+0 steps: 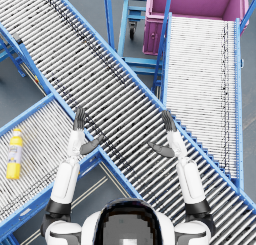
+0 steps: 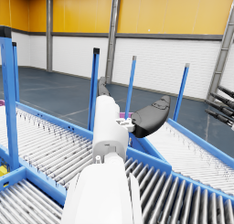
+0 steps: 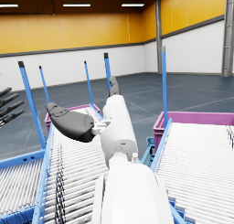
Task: Pick up the oil and place it on the left assembly line, put the cola on the right, and keep Sprite still
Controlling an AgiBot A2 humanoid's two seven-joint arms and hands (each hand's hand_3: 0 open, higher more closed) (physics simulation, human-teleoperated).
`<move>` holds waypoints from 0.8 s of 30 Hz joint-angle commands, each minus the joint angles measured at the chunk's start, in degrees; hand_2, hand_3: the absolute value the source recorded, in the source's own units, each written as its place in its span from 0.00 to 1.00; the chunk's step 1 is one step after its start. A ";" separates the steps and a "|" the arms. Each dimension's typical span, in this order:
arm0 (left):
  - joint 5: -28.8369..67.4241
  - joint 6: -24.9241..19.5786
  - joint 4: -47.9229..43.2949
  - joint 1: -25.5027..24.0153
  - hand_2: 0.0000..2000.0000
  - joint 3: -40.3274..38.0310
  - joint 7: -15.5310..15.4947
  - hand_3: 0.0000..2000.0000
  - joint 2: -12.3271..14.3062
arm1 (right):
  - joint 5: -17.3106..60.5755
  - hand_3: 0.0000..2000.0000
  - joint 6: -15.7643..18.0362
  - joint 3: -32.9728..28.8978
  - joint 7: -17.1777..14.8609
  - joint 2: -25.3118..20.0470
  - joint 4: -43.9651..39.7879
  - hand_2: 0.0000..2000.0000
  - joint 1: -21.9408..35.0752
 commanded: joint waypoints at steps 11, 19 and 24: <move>0.00 0.00 0.00 0.00 0.00 0.00 0.00 0.00 0.00 | 0.00 0.00 0.00 0.00 0.00 0.00 0.00 0.00 0.00; 0.00 0.00 0.00 0.00 0.00 0.00 0.00 0.00 0.00 | 0.00 0.00 0.00 0.00 0.00 0.00 0.00 0.00 0.00; 0.00 0.00 0.00 0.00 0.00 0.00 0.00 0.00 0.00 | 0.00 0.00 0.00 0.00 0.00 0.00 0.00 0.00 0.00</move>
